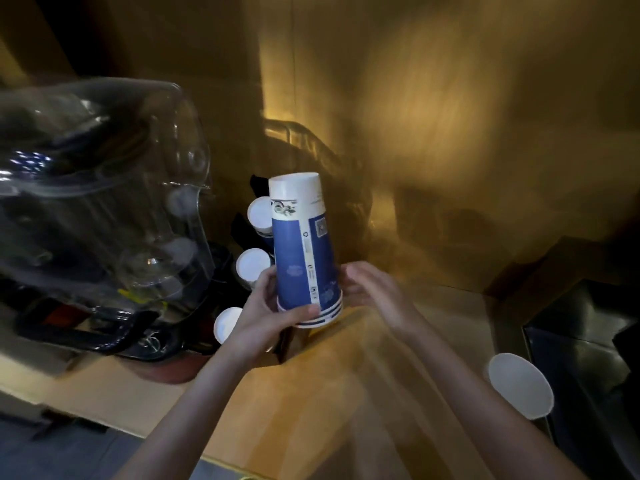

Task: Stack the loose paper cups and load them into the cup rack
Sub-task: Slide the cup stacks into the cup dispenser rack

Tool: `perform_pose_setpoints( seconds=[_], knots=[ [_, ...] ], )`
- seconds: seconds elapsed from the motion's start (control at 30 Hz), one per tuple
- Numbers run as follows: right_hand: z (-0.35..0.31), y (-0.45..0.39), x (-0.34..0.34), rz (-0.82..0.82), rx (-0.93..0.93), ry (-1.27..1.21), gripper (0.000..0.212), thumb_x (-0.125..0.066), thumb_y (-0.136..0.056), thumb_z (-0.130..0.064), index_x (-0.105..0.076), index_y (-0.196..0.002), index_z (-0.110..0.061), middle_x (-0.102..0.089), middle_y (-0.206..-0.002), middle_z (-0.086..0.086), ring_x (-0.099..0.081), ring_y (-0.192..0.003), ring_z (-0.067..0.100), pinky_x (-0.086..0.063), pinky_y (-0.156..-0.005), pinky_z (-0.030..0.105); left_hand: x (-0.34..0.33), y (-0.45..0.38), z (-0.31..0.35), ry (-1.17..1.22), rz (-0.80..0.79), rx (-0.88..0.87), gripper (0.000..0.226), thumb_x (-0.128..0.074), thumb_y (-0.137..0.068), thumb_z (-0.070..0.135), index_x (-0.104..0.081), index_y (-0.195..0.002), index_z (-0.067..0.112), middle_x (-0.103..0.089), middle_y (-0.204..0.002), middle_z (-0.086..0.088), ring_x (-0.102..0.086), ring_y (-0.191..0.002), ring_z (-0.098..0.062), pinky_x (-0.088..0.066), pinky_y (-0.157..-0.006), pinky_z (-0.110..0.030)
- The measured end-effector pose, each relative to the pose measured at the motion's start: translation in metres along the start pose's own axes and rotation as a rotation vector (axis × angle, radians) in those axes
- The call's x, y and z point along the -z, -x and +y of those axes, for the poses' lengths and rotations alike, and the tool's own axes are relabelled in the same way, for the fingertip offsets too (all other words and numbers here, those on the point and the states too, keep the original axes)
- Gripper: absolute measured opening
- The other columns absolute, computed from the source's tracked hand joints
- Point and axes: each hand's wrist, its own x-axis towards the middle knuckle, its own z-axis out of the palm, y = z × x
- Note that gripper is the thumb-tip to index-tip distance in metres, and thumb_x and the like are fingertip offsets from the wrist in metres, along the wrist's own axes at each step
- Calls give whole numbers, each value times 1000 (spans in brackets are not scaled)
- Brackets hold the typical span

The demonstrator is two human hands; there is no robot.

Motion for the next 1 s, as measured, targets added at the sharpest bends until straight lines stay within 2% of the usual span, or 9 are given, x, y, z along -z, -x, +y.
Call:
perform_pose_setpoints(
  seconds=[0.1, 0.2, 0.3, 0.4, 0.53, 0.6, 0.67, 0.83, 1.0],
  knots=[
    [-9, 0, -15, -95, 31, 150, 54, -71, -71, -45, -50, -117, -26, -63, -113, -10, -63, -99, 1, -51, -82, 22, 5, -2, 12, -136, 45, -178, 78, -83, -51, 24, -42, -116, 36, -55, -120, 12, -56, -107, 6, -51, -80, -9],
    [-18, -11, -29, -1, 91, 178, 73, -81, -59, -43, -46, -121, -28, -60, -121, -8, -60, -106, 8, -52, -90, 32, 9, -7, 20, -183, 88, -248, 87, -83, -48, 30, -36, -121, 31, -51, -121, 15, -55, -106, 10, -51, -81, -11],
    [-29, -25, -35, 41, 166, 212, 66, -83, -62, -37, -47, -116, -30, -59, -114, -14, -60, -102, 6, -54, -88, 31, 15, -15, 24, -230, 126, -262, 97, -86, -47, 32, -30, -127, 27, -50, -126, 12, -54, -111, 7, -53, -90, -21],
    [-40, -42, -38, 57, 258, 259, 63, -83, -62, -34, -49, -115, -27, -62, -114, -9, -62, -100, 6, -55, -87, 29, 28, -27, 38, -305, 122, -277, 99, -87, -50, 32, -30, -131, 22, -51, -132, 4, -53, -117, 0, -49, -94, -17],
    [-54, -72, -39, 111, 362, 241, 62, -84, -62, -29, -51, -114, -20, -64, -111, -2, -63, -99, 7, -53, -85, 23, 46, -39, 79, -395, 131, -363, 91, -79, -52, 44, -36, -131, 25, -54, -133, 1, -52, -122, -10, -43, -106, -42],
    [-60, -87, -41, 129, 372, 222, 61, -84, -61, -28, -50, -111, -24, -64, -109, -3, -63, -99, 7, -52, -83, 20, 49, -43, 106, -438, 178, -425, 89, -75, -54, 46, -36, -132, 25, -53, -134, 2, -51, -122, -8, -42, -107, -38],
    [-62, -102, -44, 123, 359, 179, 61, -85, -60, -26, -49, -109, -26, -65, -109, 0, -64, -101, 13, -53, -86, 25, 50, -46, 133, -497, 227, -475, 89, -73, -56, 48, -36, -134, 24, -52, -135, 4, -50, -122, -6, -41, -107, -35],
    [-55, -130, -50, 84, 277, 215, 71, -83, -62, -30, -46, -122, -21, -58, -117, -2, -58, -109, 17, -50, -97, 37, 49, -58, 171, -789, 375, -539, 73, -75, -66, 46, -48, -128, 17, -57, -124, -3, -54, -112, -16, -48, -98, -43],
    [-49, -141, -52, 84, 265, 240, 70, -83, -63, -27, -46, -122, -18, -58, -123, 2, -57, -111, 15, -48, -94, 29, 48, -69, 171, -906, 438, -504, 79, -74, -67, 47, -45, -131, 11, -55, -127, -10, -53, -116, -23, -47, -98, -45]
  ],
)
